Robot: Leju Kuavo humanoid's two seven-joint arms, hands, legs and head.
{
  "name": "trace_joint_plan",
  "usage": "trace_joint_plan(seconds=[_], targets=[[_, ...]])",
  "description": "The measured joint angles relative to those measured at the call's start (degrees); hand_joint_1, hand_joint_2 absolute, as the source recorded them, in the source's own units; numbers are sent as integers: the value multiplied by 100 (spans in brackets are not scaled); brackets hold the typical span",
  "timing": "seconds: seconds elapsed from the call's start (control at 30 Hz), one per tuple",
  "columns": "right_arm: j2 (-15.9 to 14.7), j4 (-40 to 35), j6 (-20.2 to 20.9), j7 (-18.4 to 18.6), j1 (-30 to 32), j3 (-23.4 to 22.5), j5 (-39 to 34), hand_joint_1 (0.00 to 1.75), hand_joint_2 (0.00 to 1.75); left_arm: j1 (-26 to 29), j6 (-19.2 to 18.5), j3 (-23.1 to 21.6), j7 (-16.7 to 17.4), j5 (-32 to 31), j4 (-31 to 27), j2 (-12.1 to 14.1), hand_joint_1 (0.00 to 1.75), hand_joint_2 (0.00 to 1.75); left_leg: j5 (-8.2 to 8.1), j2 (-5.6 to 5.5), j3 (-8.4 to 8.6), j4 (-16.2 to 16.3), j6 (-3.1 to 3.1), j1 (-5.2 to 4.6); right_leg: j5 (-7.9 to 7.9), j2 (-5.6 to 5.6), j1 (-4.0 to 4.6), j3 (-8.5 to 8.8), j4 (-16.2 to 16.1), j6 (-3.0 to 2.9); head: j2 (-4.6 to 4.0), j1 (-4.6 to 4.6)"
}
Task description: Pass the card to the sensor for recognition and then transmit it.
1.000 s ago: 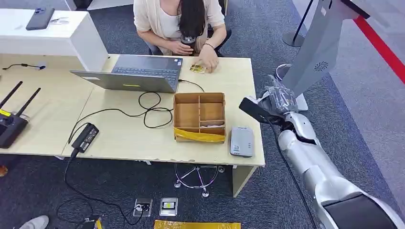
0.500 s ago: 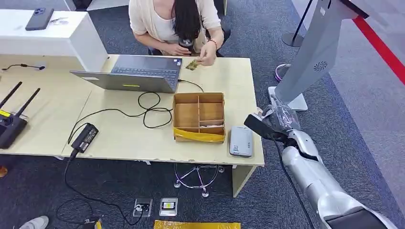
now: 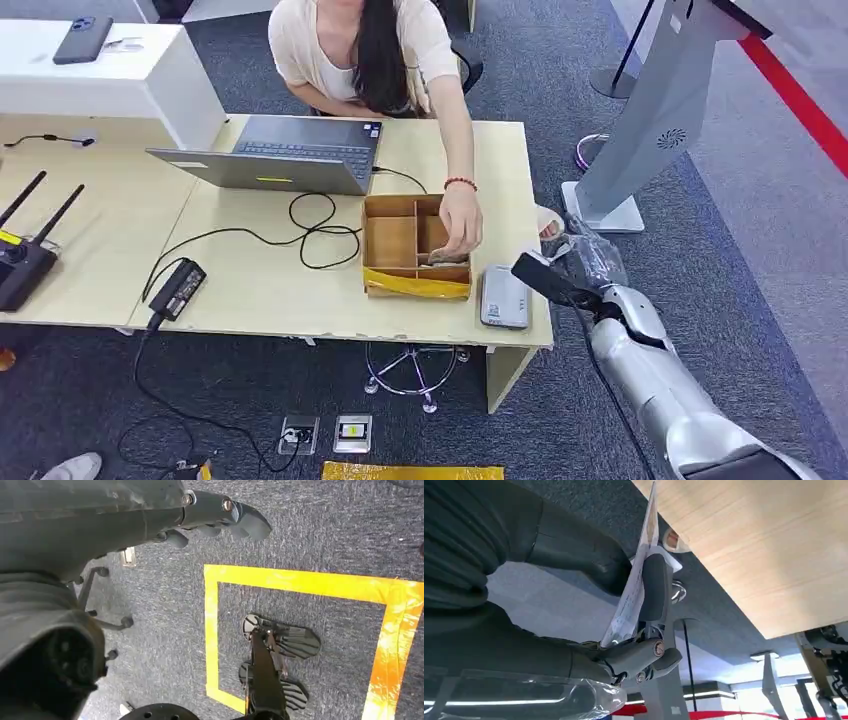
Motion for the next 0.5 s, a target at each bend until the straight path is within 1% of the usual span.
trace_joint_plan(seconds=[0.5], targets=[[7, -146, 133, 18, 300, 249, 26, 175, 175, -1, 7, 0, -2, 20, 0, 2, 0, 0, 0, 0, -1, 0, 0, 0, 0, -1, 0, 0, 0, 0, -2, 2]])
